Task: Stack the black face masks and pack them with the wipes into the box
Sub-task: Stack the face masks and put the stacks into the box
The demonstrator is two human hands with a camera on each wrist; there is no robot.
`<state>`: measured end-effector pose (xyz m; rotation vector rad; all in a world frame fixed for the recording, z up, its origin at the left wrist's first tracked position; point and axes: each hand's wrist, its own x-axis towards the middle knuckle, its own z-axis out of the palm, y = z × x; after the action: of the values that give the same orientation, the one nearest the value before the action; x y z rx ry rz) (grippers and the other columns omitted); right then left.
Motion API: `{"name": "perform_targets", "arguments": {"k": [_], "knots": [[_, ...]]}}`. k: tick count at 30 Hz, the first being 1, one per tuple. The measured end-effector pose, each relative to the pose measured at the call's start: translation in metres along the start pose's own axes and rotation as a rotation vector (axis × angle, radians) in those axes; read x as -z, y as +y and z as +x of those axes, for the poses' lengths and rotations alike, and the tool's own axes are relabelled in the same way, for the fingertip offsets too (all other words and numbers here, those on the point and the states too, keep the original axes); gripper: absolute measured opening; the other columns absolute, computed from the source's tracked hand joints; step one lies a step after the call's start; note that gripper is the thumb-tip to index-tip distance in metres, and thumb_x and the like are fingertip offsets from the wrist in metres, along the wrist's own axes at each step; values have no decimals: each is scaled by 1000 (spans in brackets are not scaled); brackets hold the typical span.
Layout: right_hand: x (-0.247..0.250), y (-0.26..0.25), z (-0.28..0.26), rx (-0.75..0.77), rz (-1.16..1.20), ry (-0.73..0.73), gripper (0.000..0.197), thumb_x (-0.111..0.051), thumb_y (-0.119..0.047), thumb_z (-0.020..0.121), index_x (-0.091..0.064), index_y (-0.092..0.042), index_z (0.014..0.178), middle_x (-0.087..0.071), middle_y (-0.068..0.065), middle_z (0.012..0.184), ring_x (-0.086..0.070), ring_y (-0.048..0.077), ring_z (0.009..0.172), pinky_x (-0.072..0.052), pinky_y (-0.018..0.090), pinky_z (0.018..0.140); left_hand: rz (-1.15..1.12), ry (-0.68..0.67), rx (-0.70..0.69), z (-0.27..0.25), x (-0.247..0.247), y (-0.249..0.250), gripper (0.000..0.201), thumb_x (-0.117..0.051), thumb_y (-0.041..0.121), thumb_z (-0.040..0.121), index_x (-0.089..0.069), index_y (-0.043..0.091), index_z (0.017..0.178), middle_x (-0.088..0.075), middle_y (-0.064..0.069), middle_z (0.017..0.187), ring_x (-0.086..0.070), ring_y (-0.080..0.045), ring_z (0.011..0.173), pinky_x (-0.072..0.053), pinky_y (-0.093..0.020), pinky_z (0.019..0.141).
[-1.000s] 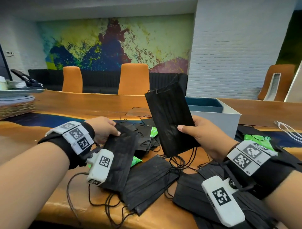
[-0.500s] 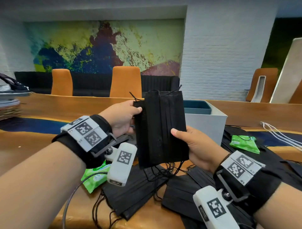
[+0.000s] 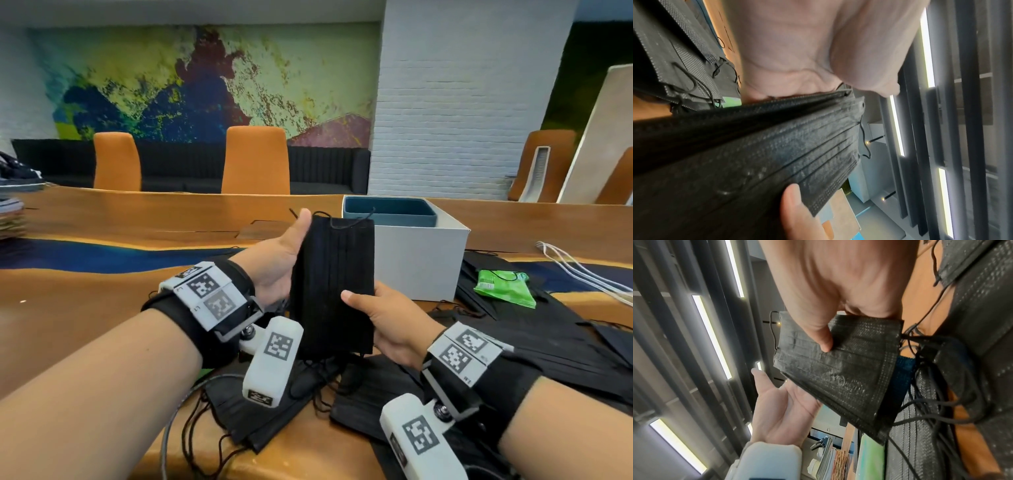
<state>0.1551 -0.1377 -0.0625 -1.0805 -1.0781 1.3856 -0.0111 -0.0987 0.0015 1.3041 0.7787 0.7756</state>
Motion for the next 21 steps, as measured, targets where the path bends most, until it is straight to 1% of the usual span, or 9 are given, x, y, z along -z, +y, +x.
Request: {"name": "perform_targets", "arguments": {"k": [2,3,5,8,10,12,16,18,21], "knots": [[-2,1,2,11,-16,-22,33,-53,-7,94,-54,-13,126,-68,9,115,-65,25,106,-54,40,89,76,-1,-44,-3,-4,-1,45,-54,40,87,-56,16,124,-67,-11,119,-61,-28,113,-48,-46,96],[-3,2,3,18,-32,-36,36,-54,-6,93,-53,-15,128,-68,8,116,-65,24,107,-52,42,93,105,-3,-55,-4,-5,-2,44,-61,31,81,-56,16,123,-67,-10,117,-62,-28,111,-50,-45,93],[-4,3,3,37,-57,-52,44,-59,-4,89,-50,-17,130,-66,9,118,-64,26,109,-52,44,93,116,-22,-57,-6,-5,-1,47,-67,19,72,-59,16,118,-68,-10,114,-64,-27,107,-53,-42,85],[-1,4,4,33,-80,3,62,-71,-4,79,-39,-15,131,-62,12,120,-64,28,106,-55,45,88,110,-49,-54,-7,-2,-1,49,-67,9,73,-58,9,121,-67,-15,116,-65,-29,104,-56,-37,76],[3,4,4,15,-102,12,73,-75,-5,75,-30,-24,130,-58,10,121,-62,28,108,-52,46,92,126,-56,-47,-8,-1,-4,55,-73,7,72,-57,10,124,-66,-16,118,-63,-32,109,-55,-41,82],[2,2,3,6,-154,-46,81,-79,-8,69,-31,-29,131,-57,8,125,-59,27,113,-50,47,96,163,-75,-31,-9,1,-8,56,-73,9,68,-60,13,122,-68,-13,116,-63,-30,110,-53,-41,84],[-7,-1,1,37,-327,-138,62,-76,-14,74,-50,-24,130,-64,3,121,-58,23,115,-46,45,100,202,-123,19,-12,3,-18,53,-67,6,67,-60,10,119,-67,-15,113,-62,-30,108,-51,-40,89],[-7,-2,0,32,-408,-125,54,-75,-18,75,-56,-23,125,-66,2,117,-60,22,113,-45,45,102,220,-123,61,-16,5,-20,48,-66,3,71,-59,9,118,-66,-15,111,-62,-29,106,-52,-38,87],[-4,-1,-2,8,-596,-92,49,-73,-23,79,-55,-25,124,-65,0,117,-60,20,111,-46,44,102,281,-87,96,-21,10,-24,32,-57,-9,84,-59,10,110,-66,-10,105,-64,-20,97,-52,-28,78]]}}
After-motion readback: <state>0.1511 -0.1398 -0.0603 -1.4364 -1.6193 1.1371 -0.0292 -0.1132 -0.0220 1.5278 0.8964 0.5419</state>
